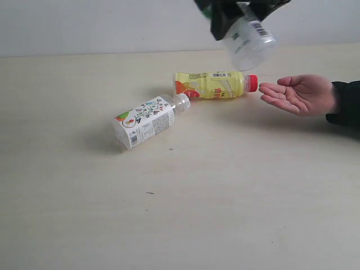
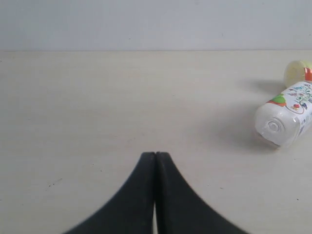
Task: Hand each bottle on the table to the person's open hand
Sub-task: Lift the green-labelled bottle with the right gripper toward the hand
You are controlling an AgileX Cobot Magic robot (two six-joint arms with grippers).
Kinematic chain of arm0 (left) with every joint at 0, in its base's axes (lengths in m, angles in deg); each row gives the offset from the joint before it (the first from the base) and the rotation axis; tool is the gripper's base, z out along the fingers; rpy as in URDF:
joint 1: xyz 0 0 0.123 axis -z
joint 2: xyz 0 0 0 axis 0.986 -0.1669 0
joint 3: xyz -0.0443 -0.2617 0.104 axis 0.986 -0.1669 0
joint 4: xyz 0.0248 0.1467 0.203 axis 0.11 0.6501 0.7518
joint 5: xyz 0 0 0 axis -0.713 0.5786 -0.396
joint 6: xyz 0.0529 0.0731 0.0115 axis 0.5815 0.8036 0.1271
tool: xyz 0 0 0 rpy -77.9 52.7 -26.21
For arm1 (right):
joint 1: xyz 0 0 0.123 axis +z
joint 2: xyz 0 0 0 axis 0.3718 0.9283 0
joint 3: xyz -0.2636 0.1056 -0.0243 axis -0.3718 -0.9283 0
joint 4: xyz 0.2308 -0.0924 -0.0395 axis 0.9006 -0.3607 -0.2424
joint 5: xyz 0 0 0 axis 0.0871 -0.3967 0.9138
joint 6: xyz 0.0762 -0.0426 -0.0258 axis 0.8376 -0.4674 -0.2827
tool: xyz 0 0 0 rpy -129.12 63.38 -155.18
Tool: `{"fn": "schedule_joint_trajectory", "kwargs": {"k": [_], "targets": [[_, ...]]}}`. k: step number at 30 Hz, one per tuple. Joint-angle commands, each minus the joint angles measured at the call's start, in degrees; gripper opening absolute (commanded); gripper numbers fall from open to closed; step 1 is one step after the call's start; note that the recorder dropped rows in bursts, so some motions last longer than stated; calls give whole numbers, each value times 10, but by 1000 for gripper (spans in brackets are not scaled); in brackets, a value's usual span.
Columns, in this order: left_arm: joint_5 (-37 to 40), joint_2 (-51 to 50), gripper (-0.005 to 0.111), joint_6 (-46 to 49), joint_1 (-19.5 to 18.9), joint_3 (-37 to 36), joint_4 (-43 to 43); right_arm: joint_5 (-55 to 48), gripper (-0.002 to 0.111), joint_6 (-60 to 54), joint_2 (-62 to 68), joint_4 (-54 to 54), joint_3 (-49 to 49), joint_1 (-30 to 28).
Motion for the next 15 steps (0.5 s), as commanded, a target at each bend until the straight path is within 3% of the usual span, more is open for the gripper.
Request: {"fn": "schedule_joint_trajectory", "kwargs": {"k": [1, 10, 15], "targets": [[-4, 4, 0, -3, 3, 0, -1, 0, 0, -4, -7, -3, 1, -66], [-4, 4, 0, -3, 3, 0, -1, 0, 0, -13, -6, -6, -75, -165], [-4, 4, 0, -3, 3, 0, -1, 0, 0, -18, -6, -5, -90, -184]]}}
